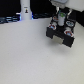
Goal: Open the kcup holder, insert the kcup into the holder, and close the kcup holder
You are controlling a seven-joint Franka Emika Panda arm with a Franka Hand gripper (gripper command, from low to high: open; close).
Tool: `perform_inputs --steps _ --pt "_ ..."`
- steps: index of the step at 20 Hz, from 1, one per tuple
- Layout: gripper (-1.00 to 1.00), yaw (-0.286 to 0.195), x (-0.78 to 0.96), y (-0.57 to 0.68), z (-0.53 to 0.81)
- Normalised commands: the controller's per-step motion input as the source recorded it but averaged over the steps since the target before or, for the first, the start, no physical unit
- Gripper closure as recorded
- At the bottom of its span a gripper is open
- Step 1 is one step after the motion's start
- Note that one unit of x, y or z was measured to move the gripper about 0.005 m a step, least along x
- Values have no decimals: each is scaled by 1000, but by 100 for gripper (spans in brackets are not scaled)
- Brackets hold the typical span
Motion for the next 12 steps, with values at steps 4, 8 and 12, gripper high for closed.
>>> perform_inputs --steps 4,8,12 --pt "100 2 17 62 -25" --pt "100 -24 67 312 416" --pt "100 -23 145 284 396"
